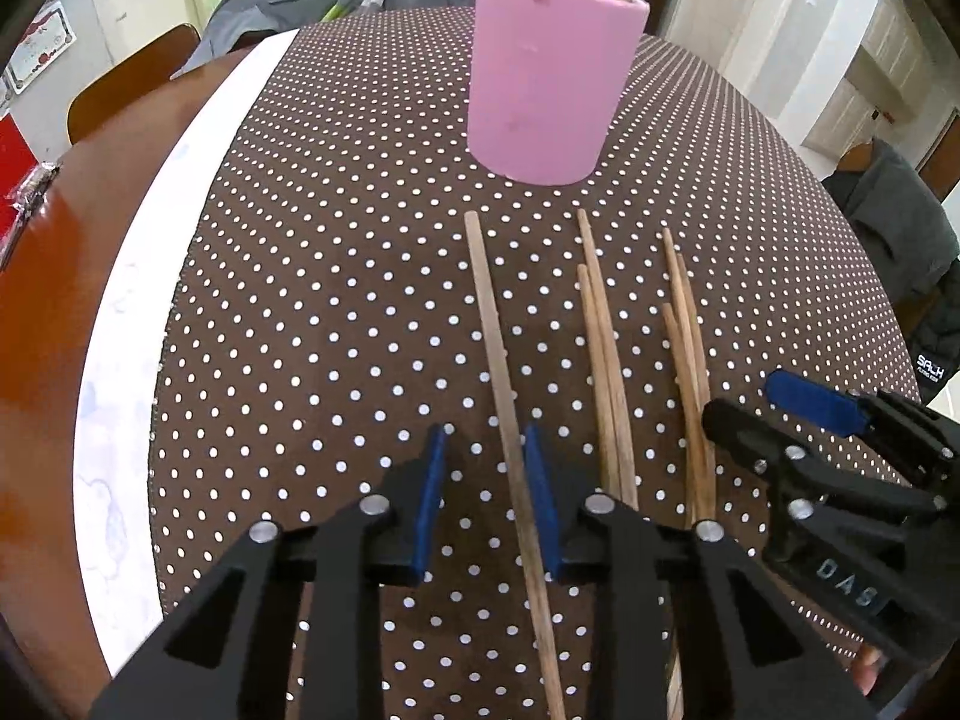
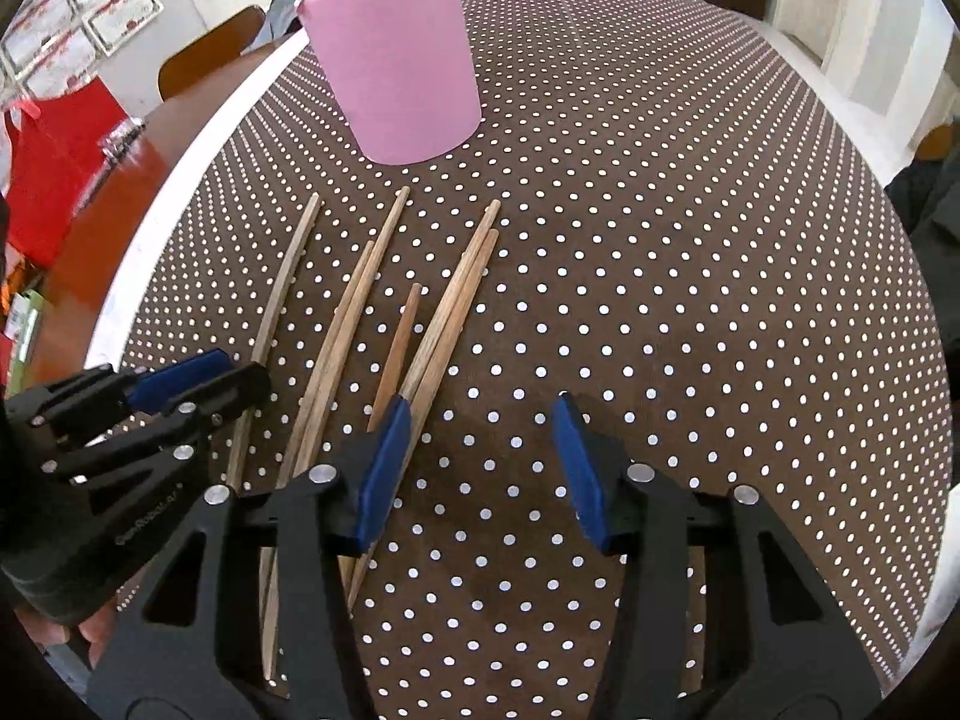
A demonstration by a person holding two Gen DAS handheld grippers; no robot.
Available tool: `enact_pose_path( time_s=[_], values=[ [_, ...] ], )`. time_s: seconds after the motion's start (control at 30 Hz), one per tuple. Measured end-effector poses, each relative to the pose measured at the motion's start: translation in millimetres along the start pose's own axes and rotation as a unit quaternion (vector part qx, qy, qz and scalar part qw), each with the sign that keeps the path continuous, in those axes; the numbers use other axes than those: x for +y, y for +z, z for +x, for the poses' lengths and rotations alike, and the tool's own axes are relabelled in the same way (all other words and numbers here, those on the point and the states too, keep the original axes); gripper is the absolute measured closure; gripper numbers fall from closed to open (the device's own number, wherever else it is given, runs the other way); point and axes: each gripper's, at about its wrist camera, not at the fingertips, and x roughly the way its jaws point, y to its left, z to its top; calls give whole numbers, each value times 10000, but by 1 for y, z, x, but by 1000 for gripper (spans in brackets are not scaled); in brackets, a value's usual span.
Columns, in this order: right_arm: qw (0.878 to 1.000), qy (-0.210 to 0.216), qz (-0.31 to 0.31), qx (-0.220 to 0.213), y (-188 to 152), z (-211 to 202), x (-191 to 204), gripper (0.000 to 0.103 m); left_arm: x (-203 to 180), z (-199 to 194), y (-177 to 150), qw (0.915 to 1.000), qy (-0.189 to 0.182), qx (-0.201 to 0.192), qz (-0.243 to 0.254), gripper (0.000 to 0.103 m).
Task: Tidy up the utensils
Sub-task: 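Grasp a chopstick with the left gripper while the right gripper grasps another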
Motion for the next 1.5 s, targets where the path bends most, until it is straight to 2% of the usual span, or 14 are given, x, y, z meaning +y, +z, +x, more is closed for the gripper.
enact_pose_path(
  time_s=[0.33, 0.5, 0.6, 0.7, 0.77, 0.87, 0.9, 0.97, 1.17, 1.37, 1.5],
  values=[
    [9996, -181, -228, 65, 8, 14, 42, 55, 0, 2, 5, 9999, -110, 77, -91, 76],
    [9989, -124, -339, 295, 23, 20, 47, 65, 0, 7, 19, 9997, -109, 177, -107, 76],
    [9986, -13, -273, 461, 36, 27, 39, 67, -2, 10, 25, 9998, -36, 165, -91, 76],
    [9979, -164, -391, 483, 41, 34, 46, 69, -2, 12, 29, 9997, 108, 116, -158, 87],
    [9964, -447, -568, 451, 45, 40, 59, 71, 0, 13, 32, 9996, 122, 102, -245, 95],
    [9949, -604, -681, 426, 51, 47, 71, 74, 3, 14, 34, 9993, 44, 76, -363, 96],
    [9949, -596, -696, 419, 52, 48, 72, 79, 3, 14, 33, 9993, 21, 45, -370, 96],
    [9955, -594, -653, 344, 55, 48, 69, 91, 5, 13, 30, 9991, -90, -2, -403, 97],
    [9997, -70, -254, 6, 50, 39, 39, 97, 14, 3, 21, 9971, -438, -158, -594, 97],
    [9974, 269, -18, -674, 46, 16, 14, 97, 1, -32, 9, 9951, -538, -691, -451, 97],
    [9932, 479, 65, -1059, 44, -5, 5, 97, -9, -60, 4, 9908, -695, -1102, -362, 97]
  ],
)
